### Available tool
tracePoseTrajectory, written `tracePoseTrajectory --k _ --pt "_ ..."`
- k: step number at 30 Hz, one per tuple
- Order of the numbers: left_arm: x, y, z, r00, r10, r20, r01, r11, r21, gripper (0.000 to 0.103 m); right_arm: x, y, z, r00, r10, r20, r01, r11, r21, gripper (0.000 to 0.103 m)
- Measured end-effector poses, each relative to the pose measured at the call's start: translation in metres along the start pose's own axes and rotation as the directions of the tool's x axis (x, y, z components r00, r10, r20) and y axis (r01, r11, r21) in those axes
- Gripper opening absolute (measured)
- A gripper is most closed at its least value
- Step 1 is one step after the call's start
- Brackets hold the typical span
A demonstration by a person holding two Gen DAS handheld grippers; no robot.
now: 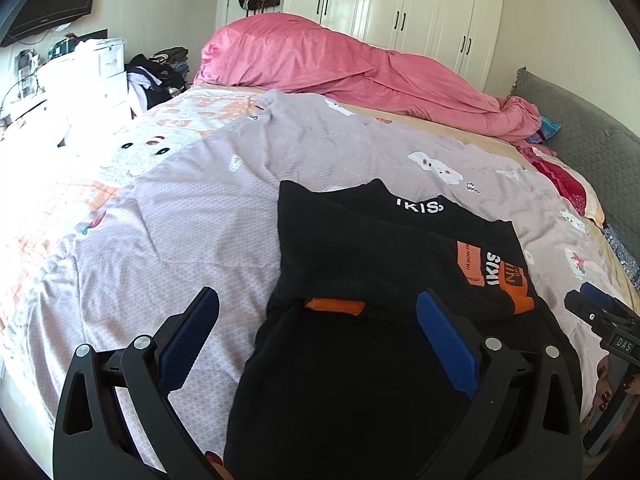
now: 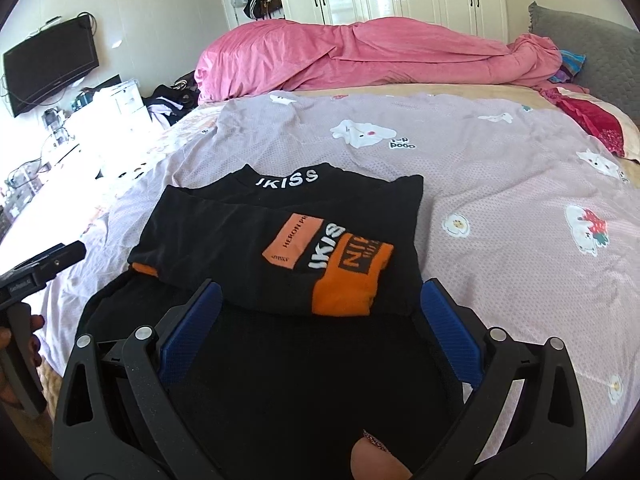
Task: Fold small clothes
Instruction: 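Move both open tools back over the shirt toward its hem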
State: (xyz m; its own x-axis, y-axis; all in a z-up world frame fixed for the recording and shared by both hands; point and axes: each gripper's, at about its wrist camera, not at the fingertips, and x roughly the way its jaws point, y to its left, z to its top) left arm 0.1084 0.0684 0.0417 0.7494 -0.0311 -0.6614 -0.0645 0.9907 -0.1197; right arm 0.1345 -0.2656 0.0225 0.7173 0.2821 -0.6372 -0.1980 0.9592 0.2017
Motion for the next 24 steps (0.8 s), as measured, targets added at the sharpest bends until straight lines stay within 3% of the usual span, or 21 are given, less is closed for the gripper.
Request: tracePoseTrajectory --k 24 --pt "-0.03 0.041 -0.036 0.998 0.052 -0.028 -0.052 0.999 0.012 0.099 -0.033 -0.006 -0.041 1.0 -0.011 -0.02 0.011 1.0 0.025 0.093"
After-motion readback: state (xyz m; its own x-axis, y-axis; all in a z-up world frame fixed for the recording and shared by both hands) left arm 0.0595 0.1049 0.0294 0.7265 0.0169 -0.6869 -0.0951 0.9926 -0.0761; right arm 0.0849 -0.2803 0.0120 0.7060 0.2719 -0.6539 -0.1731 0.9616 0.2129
